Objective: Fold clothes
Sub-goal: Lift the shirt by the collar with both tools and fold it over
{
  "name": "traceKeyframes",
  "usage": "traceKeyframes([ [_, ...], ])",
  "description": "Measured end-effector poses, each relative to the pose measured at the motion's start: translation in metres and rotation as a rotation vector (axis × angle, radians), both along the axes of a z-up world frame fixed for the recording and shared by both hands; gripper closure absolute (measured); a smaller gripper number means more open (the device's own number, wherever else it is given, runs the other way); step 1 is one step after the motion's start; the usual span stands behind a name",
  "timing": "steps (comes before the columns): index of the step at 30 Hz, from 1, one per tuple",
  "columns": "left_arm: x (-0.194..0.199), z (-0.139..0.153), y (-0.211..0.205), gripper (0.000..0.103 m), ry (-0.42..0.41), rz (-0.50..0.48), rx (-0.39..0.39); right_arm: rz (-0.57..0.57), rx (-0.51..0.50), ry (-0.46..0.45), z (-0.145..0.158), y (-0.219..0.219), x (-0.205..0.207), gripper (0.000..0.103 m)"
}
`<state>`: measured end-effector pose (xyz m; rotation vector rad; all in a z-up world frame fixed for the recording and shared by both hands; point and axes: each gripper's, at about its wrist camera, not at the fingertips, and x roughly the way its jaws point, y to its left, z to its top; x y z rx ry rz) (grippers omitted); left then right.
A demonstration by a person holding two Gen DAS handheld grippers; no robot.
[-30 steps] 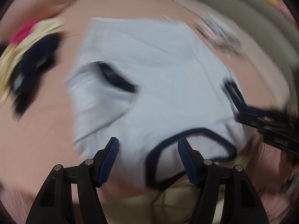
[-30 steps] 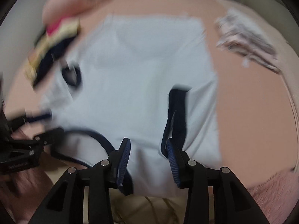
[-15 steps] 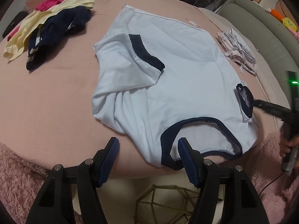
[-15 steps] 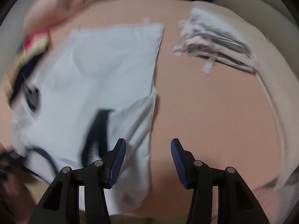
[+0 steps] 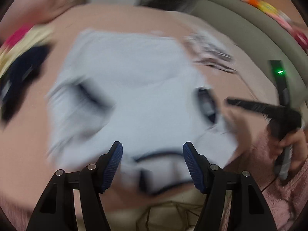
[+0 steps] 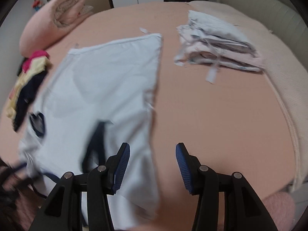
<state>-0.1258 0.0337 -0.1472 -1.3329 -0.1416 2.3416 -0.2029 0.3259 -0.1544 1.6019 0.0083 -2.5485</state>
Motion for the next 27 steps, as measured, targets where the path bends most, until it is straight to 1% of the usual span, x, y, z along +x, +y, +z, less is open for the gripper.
traceKeyframes([
  [1, -0.010, -0.001, 0.020, 0.040, 0.004, -0.049, 0.015, 0.002, -0.001, -0.019, -0.008, 0.003, 0.004, 0.054],
  [2, -0.018, -0.003, 0.040, 0.040, 0.006, -0.095, 0.024, 0.001, -0.021, -0.060, -0.017, 0.006, 0.008, 0.054],
  [4, -0.030, -0.010, 0.080, 0.040, 0.006, -0.179, 0.007, -0.016, -0.031, -0.127, -0.039, 0.014, 0.015, 0.054],
  [5, -0.036, -0.017, 0.096, 0.040, 0.004, -0.211, -0.038, -0.017, -0.044, -0.102, -0.040, 0.017, 0.022, 0.054],
  [7, -0.045, -0.031, 0.119, 0.040, 0.006, -0.244, -0.168, -0.006, -0.033, -0.074, -0.040, 0.018, 0.032, 0.054],
  [8, -0.051, -0.037, 0.124, 0.039, 0.007, -0.247, -0.220, 0.004, -0.020, -0.068, -0.040, 0.017, 0.034, 0.054],
  [9, -0.058, -0.038, 0.121, 0.038, 0.008, -0.229, -0.251, 0.014, -0.007, -0.061, -0.040, 0.016, 0.036, 0.054],
  [10, -0.066, -0.037, 0.114, 0.038, 0.006, -0.195, -0.263, 0.013, -0.012, -0.060, -0.041, 0.017, 0.036, 0.054],
  [13, -0.081, -0.013, 0.064, 0.038, -0.005, 0.022, -0.163, 0.002, -0.045, -0.058, -0.043, 0.023, 0.036, 0.053],
  [14, -0.082, -0.008, 0.054, 0.039, -0.006, 0.055, -0.136, -0.002, -0.059, -0.058, -0.043, 0.025, 0.036, 0.053],
  [15, -0.082, -0.005, 0.050, 0.039, -0.013, 0.053, -0.114, -0.003, -0.063, -0.059, -0.044, 0.026, 0.036, 0.053],
  [16, -0.081, -0.004, 0.049, 0.039, -0.024, 0.029, -0.093, -0.006, -0.062, -0.058, -0.043, 0.026, 0.035, 0.053],
  [17, -0.076, -0.005, 0.055, 0.039, -0.035, -0.027, -0.088, -0.007, -0.058, -0.056, -0.042, 0.025, 0.035, 0.053],
  [18, -0.069, -0.005, 0.061, 0.039, -0.039, -0.076, -0.103, -0.018, -0.064, -0.049, -0.040, 0.026, 0.037, 0.053],
  [19, -0.063, -0.004, 0.063, 0.039, -0.041, -0.098, -0.118, -0.029, -0.070, -0.041, -0.038, 0.026, 0.038, 0.053],
  [20, -0.057, -0.001, 0.060, 0.039, -0.039, -0.075, -0.131, -0.057, -0.107, -0.036, -0.034, 0.030, 0.042, 0.053],
  [21, -0.051, 0.003, 0.052, 0.039, -0.043, -0.026, -0.127, -0.084, -0.146, -0.031, -0.030, 0.034, 0.046, 0.053],
  [23, -0.031, 0.005, 0.012, 0.039, -0.088, 0.193, -0.053, -0.135, -0.208, -0.060, -0.031, 0.039, 0.054, 0.053],
  [24, -0.019, 0.002, -0.010, 0.039, -0.117, 0.317, -0.022, -0.161, -0.240, -0.074, -0.031, 0.041, 0.059, 0.053],
  [25, -0.006, -0.002, -0.030, 0.039, -0.138, 0.420, -0.001, -0.186, -0.271, -0.088, -0.031, 0.043, 0.063, 0.053],
  [27, 0.020, -0.010, -0.062, 0.039, -0.148, 0.554, 0.006, -0.237, -0.333, -0.117, -0.032, 0.048, 0.071, 0.053],
])
